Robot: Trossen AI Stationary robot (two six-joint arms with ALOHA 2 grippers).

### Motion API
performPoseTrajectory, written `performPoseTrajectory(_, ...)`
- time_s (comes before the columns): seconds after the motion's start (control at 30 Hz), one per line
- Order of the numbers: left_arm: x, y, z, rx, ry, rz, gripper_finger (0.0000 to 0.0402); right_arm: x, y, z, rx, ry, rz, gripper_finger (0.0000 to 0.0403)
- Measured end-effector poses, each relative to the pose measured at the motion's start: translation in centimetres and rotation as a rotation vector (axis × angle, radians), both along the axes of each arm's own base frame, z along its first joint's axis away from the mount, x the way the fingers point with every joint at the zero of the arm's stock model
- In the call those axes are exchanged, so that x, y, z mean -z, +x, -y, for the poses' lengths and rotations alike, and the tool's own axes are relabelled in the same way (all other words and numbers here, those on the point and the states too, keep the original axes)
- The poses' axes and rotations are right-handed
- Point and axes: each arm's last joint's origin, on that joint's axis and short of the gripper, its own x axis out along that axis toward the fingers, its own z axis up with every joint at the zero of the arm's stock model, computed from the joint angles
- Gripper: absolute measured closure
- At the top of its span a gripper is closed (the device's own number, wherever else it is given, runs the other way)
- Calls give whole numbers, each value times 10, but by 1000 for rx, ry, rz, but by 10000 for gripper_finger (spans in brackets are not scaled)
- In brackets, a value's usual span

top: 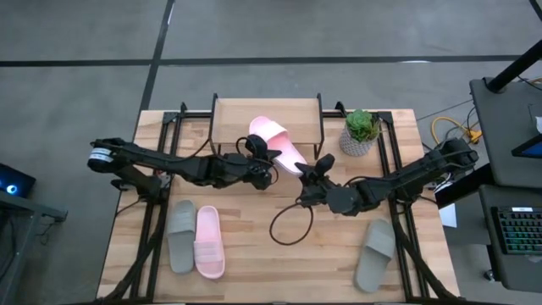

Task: Pick and place slides into the shelf
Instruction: Put the right pink slipper on the shelf

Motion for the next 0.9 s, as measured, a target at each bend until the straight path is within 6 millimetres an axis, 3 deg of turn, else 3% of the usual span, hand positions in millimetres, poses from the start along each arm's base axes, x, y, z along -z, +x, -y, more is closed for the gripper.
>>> performPoseTrajectory(0.1,1,0,0,5,18,-12,346,0,-1,-2,-6,3,5,347)
performPoseTrajectory(0.33,-2,-18,-2,-5,40,-35,346,-18,-7,-24,-47,47,91,232)
performPoseTrajectory(0.47,-10,-33,-2,37,-1,-57,346,-25,-12,-41,-105,21,77,198)
performPoseTrajectory(0.7,-1,-45,13,234,-33,-150,346,-39,-16,-52,-147,68,131,198)
performPoseTrajectory(0.9,6,-43,32,329,34,-199,346,-48,-8,-33,-207,216,90,212)
